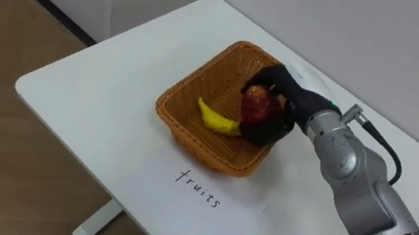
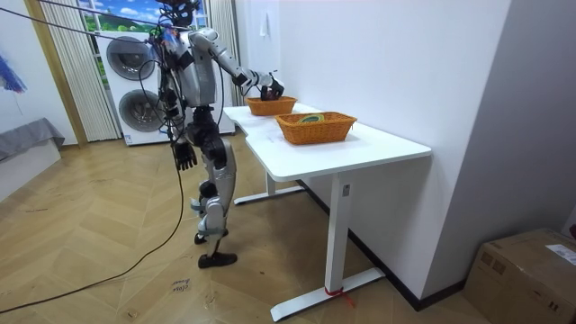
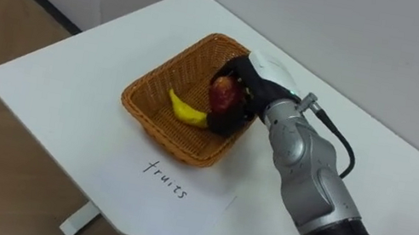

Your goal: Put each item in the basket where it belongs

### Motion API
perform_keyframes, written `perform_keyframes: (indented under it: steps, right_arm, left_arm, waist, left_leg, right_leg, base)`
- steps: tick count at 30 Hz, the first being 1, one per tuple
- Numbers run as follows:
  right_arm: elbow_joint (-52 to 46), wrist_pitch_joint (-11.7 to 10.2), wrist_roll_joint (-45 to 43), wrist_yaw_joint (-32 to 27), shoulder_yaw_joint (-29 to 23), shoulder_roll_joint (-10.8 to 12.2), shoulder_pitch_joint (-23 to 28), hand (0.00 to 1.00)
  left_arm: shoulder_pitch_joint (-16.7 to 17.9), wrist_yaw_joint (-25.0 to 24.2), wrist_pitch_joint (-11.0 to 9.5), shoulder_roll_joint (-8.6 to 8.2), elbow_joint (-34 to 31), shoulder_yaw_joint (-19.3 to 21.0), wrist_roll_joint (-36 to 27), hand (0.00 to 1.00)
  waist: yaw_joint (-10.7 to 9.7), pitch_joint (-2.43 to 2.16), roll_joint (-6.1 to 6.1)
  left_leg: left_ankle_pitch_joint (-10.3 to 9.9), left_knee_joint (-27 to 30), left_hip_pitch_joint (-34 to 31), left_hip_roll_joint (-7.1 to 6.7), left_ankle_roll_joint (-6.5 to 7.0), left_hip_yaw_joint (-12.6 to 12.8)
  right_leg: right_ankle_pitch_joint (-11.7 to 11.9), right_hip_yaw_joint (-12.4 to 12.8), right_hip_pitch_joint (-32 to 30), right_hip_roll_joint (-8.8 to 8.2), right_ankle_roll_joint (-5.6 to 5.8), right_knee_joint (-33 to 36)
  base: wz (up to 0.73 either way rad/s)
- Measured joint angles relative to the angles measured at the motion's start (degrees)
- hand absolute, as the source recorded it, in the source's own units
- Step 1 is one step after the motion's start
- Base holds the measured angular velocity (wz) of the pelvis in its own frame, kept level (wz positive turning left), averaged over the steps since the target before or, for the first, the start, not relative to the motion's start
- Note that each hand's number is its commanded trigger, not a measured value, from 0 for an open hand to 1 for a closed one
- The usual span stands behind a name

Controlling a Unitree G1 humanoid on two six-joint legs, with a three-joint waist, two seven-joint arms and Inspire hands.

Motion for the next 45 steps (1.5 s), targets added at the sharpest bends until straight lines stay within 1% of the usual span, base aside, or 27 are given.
perform_keyframes:
  steps: [1, 2, 3, 9, 33, 42, 45]
  right_arm:
    - [-0.05, -0.02, 0.0, 0.07, -0.07, 0.01, 0.0, 0.51]
    - [-0.06, -0.02, -0.01, 0.14, -0.13, 0.01, 0.0, 0.21]
    - [-0.07, -0.04, 0.0, 0.36, -0.26, 0.01, 0.0, 0.0]
    - [-0.1, -0.05, 0.0, 0.45, -0.32, 0.02, 0.0, 0.0]
    - [-0.44, -0.04, -0.03, 0.49, -0.34, 0.02, 0.0, 0.0]
    - [-0.44, -0.07, -0.03, 0.49, -0.53, -0.01, -0.01, 0.0]
    - [-0.44, -0.07, -0.02, 0.46, -0.68, -0.02, -0.02, 0.0]
  left_arm:
    - [0.0, -0.02, 0.0, -0.01, 0.01, 0.0, 0.02, 0.0]
    - [-0.01, -0.02, 0.0, 0.0, 0.01, 0.0, 0.03, 0.0]
    - [0.0, -0.04, 0.0, 0.0, 0.03, 0.04, 0.04, 0.0]
    - [0.26, -0.06, 0.0, -0.01, 0.03, 0.03, 0.02, 0.0]
    - [0.38, -0.05, 0.07, -0.01, 0.03, 0.02, 0.14, 0.0]
    - [0.4, -0.05, -0.01, -0.01, 0.04, 0.03, 0.15, 0.0]
    - [0.51, 0.01, -0.02, -0.01, 0.06, 0.01, 0.08, 0.0]
  waist:
    - [0.0, -0.04, 0.04]
    - [0.0, -0.04, 0.05]
    - [0.0, -0.04, 0.06]
    - [0.07, -0.03, 0.1]
    - [0.04, 0.06, 0.23]
    - [0.05, 0.01, 0.17]
    - [0.1, -0.08, 0.03]
  left_leg:
    - [0.0, 0.16, 0.01, -0.01, 0.0, -0.14]
    - [0.0, 0.22, 0.01, -0.01, 0.0, -0.14]
    - [0.0, 0.24, 0.02, -0.02, 0.0, -0.15]
    - [0.0, -0.02, 0.06, -0.01, 0.0, 0.06]
    - [0.0, -0.09, 0.05, 0.0, 0.0, 0.07]
    - [0.0, -0.09, 0.05, 0.0, 0.0, 0.05]
    - [0.0, -0.03, 0.11, 0.0, 0.0, 0.06]
  right_leg:
    - [0.0, 0.01, 0.03, 0.0, 0.0, 0.0]
    - [0.0, 0.01, 0.05, 0.0, 0.0, 0.0]
    - [0.0, 0.0, 0.08, 0.0, 0.0, 0.0]
    - [0.0, 0.54, 0.13, 0.04, 0.0, 0.0]
    - [0.01, 0.57, 0.09, 0.05, 0.0, -0.01]
    - [0.0, 0.58, 0.07, 0.06, 0.0, 0.01]
    - [0.0, 0.6, 0.06, 0.07, 0.0, 0.03]
  base:
    - [0.0]
    - [0.0]
    - [0.0]
    - [0.0]
    - [0.0]
    - [0.0]
    - [0.0]
